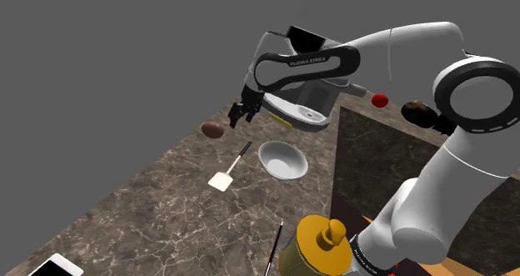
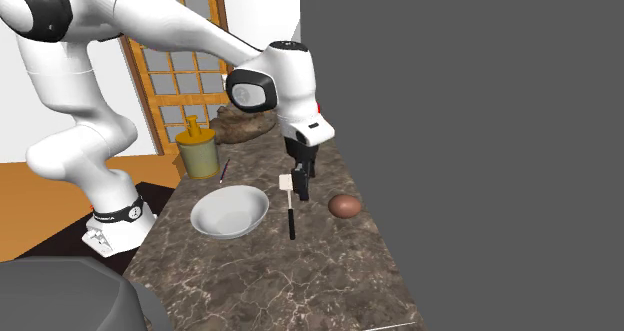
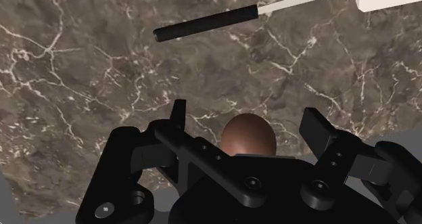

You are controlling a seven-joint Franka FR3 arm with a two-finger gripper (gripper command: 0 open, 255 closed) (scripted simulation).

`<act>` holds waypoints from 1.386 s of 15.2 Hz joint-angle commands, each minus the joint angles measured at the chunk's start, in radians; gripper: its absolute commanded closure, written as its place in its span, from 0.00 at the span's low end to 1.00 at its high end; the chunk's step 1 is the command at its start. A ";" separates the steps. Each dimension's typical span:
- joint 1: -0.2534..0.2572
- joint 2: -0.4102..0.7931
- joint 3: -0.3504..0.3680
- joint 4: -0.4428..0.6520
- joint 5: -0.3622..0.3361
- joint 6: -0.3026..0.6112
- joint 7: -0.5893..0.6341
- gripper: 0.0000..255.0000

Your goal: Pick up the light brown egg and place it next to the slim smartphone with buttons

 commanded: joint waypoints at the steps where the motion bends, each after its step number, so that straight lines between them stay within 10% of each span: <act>1: 0.006 0.076 0.007 0.064 0.007 0.018 -0.003 0.00; 6: 0.022 0.253 0.024 0.238 0.014 0.037 -0.004 0.00; 21: 0.027 0.315 0.028 0.224 0.017 0.113 -0.007 0.00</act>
